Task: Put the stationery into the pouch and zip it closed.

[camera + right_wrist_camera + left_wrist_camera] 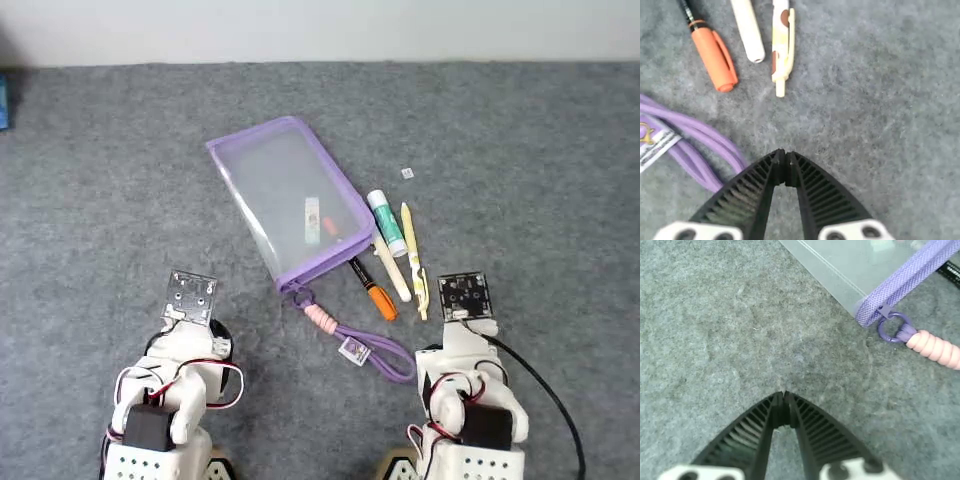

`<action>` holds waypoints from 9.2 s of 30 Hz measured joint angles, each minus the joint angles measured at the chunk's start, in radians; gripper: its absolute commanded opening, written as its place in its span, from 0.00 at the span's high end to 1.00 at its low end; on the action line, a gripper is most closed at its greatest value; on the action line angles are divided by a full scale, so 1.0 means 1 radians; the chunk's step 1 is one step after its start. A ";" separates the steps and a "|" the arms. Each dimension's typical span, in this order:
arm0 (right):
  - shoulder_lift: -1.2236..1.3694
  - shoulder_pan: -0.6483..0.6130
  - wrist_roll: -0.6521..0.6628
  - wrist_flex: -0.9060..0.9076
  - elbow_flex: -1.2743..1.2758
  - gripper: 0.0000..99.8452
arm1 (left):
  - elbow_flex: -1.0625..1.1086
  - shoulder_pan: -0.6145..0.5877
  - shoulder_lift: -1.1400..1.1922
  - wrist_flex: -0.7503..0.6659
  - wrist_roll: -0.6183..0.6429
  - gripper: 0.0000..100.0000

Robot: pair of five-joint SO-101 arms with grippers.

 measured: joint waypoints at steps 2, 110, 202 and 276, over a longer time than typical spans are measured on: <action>0.074 0.000 0.006 0.000 -0.083 0.99 | 0.000 0.000 0.000 0.000 0.000 0.98; 1.666 -0.678 -0.014 0.181 -1.491 0.99 | -0.178 -0.086 -0.002 0.052 -0.934 0.99; 1.643 -0.569 -0.144 0.077 -1.788 0.99 | -1.559 0.009 1.349 0.164 0.333 0.98; 1.695 -0.706 -0.081 0.074 -2.022 0.99 | -1.435 -0.018 1.295 0.031 0.387 0.98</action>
